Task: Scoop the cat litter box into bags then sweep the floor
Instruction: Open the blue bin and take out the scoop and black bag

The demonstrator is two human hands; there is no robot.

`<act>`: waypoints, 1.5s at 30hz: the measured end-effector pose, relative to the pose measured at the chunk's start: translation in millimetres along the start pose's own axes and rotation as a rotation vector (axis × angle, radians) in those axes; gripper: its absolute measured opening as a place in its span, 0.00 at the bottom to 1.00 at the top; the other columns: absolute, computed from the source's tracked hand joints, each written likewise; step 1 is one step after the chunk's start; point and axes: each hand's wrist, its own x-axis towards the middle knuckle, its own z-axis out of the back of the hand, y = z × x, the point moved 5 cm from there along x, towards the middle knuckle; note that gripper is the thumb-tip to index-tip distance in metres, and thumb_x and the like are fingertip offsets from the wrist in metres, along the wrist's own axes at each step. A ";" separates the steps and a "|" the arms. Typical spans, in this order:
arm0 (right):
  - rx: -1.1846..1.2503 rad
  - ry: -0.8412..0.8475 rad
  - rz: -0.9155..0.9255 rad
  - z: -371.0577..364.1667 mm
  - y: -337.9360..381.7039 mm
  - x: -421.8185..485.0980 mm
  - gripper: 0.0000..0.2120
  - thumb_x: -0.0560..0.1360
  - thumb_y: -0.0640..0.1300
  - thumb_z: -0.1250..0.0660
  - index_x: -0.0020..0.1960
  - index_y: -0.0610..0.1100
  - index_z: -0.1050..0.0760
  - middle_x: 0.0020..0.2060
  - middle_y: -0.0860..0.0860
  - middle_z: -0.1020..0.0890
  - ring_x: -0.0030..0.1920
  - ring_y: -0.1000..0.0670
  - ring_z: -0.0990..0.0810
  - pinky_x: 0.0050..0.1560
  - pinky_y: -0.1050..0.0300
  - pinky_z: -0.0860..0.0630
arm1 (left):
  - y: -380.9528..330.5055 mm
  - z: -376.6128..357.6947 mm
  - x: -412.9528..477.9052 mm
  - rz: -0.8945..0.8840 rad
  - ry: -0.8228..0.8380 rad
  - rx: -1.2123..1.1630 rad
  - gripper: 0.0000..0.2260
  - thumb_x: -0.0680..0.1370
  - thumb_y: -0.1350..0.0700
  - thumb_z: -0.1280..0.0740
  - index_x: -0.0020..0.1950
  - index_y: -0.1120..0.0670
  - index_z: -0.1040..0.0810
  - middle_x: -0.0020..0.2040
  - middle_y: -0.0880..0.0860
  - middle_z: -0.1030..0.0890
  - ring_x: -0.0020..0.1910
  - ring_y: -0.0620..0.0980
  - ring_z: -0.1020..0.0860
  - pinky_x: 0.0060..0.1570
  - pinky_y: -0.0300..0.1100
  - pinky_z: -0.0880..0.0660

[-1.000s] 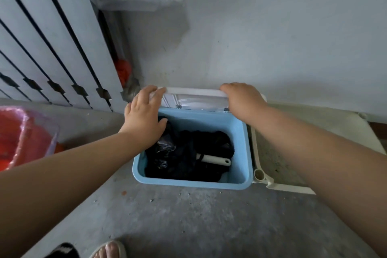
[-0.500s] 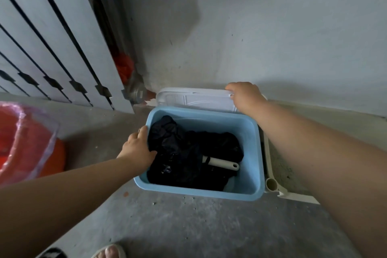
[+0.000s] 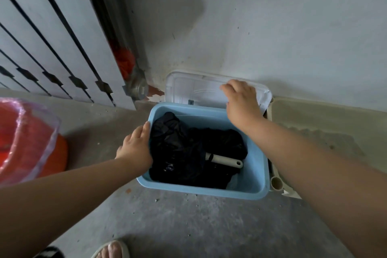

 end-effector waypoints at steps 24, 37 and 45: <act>0.026 0.934 -0.252 -87.1 39.3 -112.7 0.19 0.75 0.36 0.41 0.66 0.41 0.31 0.61 0.42 0.28 0.58 0.41 0.26 0.53 0.49 0.27 | -43.7 -11.4 9.6 -0.237 -0.002 0.016 0.09 0.81 0.55 0.41 0.60 0.55 0.27 0.58 0.55 0.26 0.53 0.56 0.24 0.51 0.45 0.28; -0.300 0.639 -0.091 107.5 10.5 -65.2 0.12 0.73 0.38 0.39 0.54 0.44 0.24 0.52 0.46 0.21 0.54 0.43 0.21 0.46 0.54 0.27 | -53.6 82.9 -17.8 0.011 -0.261 -0.683 0.06 0.81 0.56 0.43 0.55 0.53 0.28 0.48 0.56 0.22 0.44 0.57 0.25 0.40 0.43 0.31; -0.352 0.520 -0.487 220.6 -18.0 -122.7 0.16 0.75 0.43 0.38 0.62 0.48 0.27 0.60 0.49 0.24 0.60 0.46 0.23 0.53 0.53 0.29 | -82.5 119.0 -44.0 0.031 -0.267 -1.034 0.12 0.75 0.54 0.40 0.56 0.54 0.25 0.50 0.61 0.20 0.45 0.63 0.20 0.44 0.58 0.21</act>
